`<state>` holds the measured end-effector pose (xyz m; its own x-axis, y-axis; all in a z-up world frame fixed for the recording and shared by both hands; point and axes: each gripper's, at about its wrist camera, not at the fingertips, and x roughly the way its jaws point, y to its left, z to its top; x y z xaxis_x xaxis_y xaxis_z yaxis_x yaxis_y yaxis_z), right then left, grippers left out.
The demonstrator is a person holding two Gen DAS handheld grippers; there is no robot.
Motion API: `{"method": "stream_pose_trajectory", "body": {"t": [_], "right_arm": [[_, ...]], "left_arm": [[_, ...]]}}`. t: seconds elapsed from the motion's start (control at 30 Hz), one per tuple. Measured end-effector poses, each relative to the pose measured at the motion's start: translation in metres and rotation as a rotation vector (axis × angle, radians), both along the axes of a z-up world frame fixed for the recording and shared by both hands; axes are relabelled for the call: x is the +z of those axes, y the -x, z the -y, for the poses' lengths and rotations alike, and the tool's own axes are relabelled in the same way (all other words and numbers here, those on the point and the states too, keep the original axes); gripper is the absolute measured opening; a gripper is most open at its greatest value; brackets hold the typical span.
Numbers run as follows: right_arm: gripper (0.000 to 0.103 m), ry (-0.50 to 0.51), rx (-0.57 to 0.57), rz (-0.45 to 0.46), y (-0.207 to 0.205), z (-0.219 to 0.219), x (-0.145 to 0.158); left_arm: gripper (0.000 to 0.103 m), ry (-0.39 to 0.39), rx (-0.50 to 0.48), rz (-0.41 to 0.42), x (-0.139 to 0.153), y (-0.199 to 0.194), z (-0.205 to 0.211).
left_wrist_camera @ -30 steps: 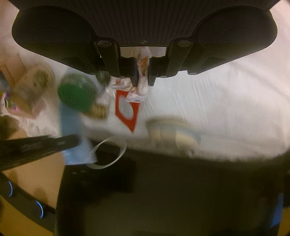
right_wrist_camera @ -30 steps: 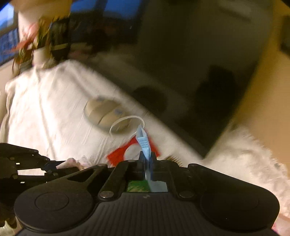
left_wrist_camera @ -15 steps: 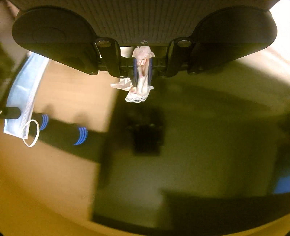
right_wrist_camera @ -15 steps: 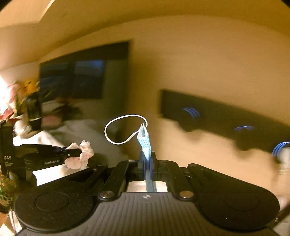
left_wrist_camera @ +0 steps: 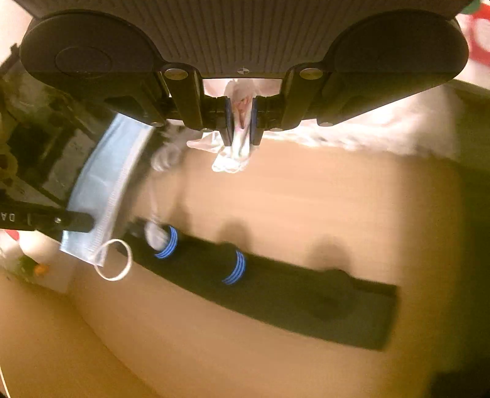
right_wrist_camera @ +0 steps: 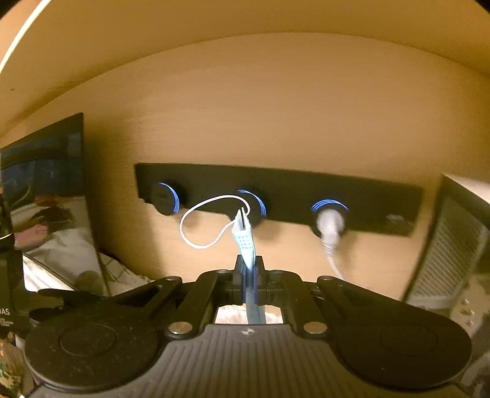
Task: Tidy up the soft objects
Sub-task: 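Carry the pink cloth and the blue mask over the pink box with both grippers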
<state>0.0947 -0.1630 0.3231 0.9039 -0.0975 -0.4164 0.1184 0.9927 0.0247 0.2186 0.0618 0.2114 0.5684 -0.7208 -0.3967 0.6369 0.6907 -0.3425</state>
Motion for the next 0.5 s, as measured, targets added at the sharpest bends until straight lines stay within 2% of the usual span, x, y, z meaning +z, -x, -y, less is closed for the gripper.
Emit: {"method": "stream_pose_trajectory", "body": {"t": [0.13, 0.3, 0.5], "right_arm": [[0.004, -0.036, -0.025, -0.027, 0.006, 0.018, -0.007], [0.004, -0.084, -0.033, -0.085, 0.0, 0.031, -0.029], [0.004, -0.151, -0.03, -0.163, -0.015, 0.042, -0.062]], "left_arm": [[0.014, 0.008, -0.062, -0.041, -0.005, 0.004, 0.024], [0.015, -0.009, -0.114, -0.123, -0.029, -0.004, 0.05], [0.014, -0.04, -0.045, -0.19, -0.055, -0.014, 0.06]]}}
